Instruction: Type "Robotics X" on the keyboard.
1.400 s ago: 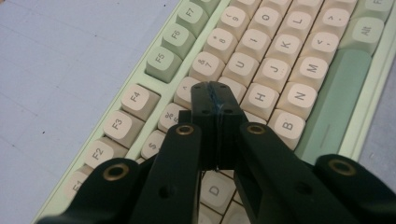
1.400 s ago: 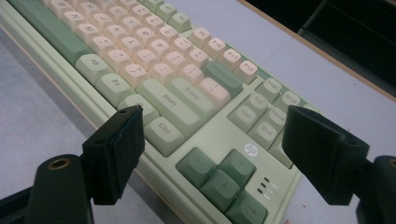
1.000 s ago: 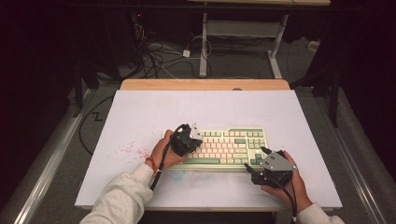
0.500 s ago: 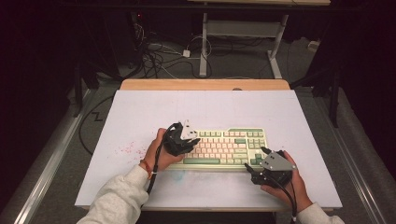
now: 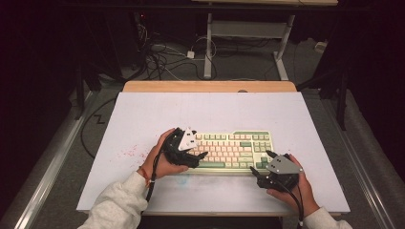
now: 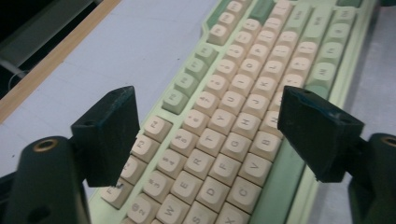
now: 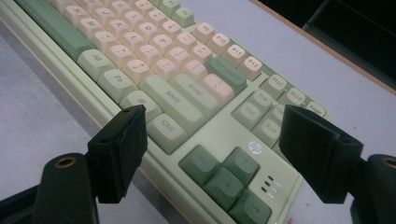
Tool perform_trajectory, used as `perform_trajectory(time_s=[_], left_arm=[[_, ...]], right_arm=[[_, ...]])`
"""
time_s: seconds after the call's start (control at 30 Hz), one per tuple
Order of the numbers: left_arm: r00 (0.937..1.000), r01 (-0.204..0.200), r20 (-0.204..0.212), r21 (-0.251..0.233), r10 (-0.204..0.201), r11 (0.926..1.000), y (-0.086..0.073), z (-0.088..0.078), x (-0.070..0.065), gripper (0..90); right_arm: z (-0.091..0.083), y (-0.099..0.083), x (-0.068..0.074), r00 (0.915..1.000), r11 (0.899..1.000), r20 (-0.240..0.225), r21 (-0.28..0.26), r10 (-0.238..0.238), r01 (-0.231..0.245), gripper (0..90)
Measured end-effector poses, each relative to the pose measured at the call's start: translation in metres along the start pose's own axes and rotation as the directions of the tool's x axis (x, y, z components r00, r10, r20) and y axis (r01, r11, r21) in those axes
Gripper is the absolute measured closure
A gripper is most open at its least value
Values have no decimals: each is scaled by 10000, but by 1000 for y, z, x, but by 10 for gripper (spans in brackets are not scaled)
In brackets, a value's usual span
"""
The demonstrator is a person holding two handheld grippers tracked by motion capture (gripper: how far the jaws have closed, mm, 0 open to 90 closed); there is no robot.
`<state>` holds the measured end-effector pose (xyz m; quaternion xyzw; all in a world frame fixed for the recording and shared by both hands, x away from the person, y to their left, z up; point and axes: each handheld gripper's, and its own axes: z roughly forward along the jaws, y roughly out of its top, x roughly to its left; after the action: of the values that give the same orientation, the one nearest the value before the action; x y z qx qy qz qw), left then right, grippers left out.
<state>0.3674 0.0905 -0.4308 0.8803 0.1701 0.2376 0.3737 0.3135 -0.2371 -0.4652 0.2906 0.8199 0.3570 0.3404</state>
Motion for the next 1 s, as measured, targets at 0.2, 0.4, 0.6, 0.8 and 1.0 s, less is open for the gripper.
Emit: perform_trajectory(time_s=[0.2,0.4,0.6,0.8,1.0], left_arm=[[9981,-539,-297,-199,533,9983,-6,-11,-6,181],[9957,-387,-863,-440,348,9983,-16,-26,-7,181],[9918,-120,-1278,-552,49,9984,-34,-43,-5,178],[9879,189,-1531,-314,-235,9993,-55,-53,-5,177],[9857,472,-1616,-94,-482,9988,-71,-60,-8,175]], right_arm=[[1,0,0,10000,10000,15,57,-13,13,238],[1,1,2,9998,9999,-156,-52,136,-137,296],[0,8,0,9937,9982,-1003,-275,494,-524,355],[7,22,0,9826,9980,-1787,-266,515,-572,475],[20,37,3,9740,9998,-2255,140,198,-171,692]])
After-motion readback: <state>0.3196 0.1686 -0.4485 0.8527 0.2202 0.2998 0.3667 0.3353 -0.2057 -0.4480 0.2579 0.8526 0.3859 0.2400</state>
